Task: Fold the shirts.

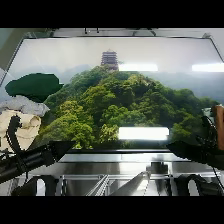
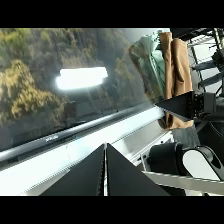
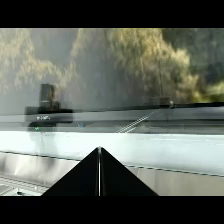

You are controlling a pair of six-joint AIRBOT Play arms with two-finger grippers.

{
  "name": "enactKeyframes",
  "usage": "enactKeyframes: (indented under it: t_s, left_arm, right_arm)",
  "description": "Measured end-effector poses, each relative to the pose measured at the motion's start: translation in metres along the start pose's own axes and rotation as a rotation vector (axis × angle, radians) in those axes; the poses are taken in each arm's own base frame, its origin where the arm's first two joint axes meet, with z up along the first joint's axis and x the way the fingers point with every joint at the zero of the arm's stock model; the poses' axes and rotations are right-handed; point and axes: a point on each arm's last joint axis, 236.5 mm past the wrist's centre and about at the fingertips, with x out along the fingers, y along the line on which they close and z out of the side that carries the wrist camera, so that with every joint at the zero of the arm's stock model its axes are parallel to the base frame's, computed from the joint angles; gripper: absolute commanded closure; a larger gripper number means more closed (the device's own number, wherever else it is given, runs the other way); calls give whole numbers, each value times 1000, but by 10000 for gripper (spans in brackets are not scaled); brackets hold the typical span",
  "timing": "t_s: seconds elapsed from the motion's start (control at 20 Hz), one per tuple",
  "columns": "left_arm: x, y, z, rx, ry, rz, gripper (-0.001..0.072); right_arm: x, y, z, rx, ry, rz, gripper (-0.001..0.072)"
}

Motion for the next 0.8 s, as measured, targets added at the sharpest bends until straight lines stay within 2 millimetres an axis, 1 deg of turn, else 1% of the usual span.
enactKeyframes:
  t_s: [0.45,0.5,0.55,0.6,0.65,0.7,0.8]
  left_arm:
    - [0,0,1,0,-2,1,687]
    - [0,0,1,0,-5,2,579]
    - [0,1,2,0,-9,3,302]
    - [0,1,3,0,-13,5,8]
    - [0,2,5,-2,-21,8,-13]
    - [0,4,9,-3,-37,16,-13]
    - [-3,7,25,2,-84,45,-13]
  right_arm:
    - [0,0,0,0,0,0,691]
    - [0,0,0,0,0,0,690]
    - [0,0,0,0,0,0,691]
    - [0,0,0,0,0,0,691]
    - [0,0,0,0,0,0,691]
    - [0,0,0,0,0,0,691]
    - [0,0,0,0,1,0,691]
